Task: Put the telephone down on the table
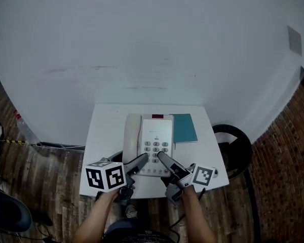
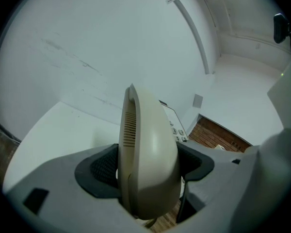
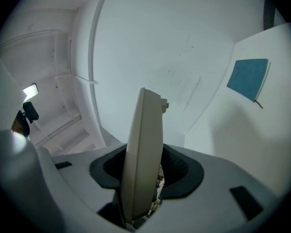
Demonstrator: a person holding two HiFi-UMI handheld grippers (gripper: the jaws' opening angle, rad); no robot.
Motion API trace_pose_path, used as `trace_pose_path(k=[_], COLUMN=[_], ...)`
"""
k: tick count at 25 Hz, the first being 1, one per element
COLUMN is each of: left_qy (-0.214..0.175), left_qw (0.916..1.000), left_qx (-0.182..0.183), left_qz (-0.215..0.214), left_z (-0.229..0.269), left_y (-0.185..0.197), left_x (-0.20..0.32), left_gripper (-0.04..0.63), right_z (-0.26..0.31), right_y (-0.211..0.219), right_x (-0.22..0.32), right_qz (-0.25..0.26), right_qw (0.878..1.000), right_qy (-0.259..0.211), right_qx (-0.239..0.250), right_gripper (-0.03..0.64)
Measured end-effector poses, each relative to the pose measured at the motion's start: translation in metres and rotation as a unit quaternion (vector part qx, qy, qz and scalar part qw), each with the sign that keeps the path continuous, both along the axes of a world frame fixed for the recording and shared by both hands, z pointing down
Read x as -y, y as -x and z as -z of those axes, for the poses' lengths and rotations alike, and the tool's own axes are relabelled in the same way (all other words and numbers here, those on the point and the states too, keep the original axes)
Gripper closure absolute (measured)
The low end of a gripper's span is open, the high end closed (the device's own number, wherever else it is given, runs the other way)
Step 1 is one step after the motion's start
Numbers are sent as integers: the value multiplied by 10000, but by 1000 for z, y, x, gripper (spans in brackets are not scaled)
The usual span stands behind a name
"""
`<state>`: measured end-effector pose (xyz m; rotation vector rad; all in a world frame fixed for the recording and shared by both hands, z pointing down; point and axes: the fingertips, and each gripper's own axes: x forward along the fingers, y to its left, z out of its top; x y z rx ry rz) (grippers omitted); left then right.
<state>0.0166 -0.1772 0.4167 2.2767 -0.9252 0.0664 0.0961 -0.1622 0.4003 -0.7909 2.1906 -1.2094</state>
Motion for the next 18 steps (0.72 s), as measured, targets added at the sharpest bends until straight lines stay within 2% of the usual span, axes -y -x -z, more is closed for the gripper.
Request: trace_pose_path(k=[8,18], left_qy=[278,629], left_qw=[9996,9980], left_qx=[-48,-57], left_qz=[11,-41], left_z=[-16,-50], left_y=[11,12], left_x=[86,139], left_gripper=[239,239], right_z=[-15,-46], right_y=[11,14], right_x=[87,140], right_qz=[-20,-2], right_qw=[9996,9976], right_qy=[252,649], right_qx=[-112,-229], right_gripper=[435,434])
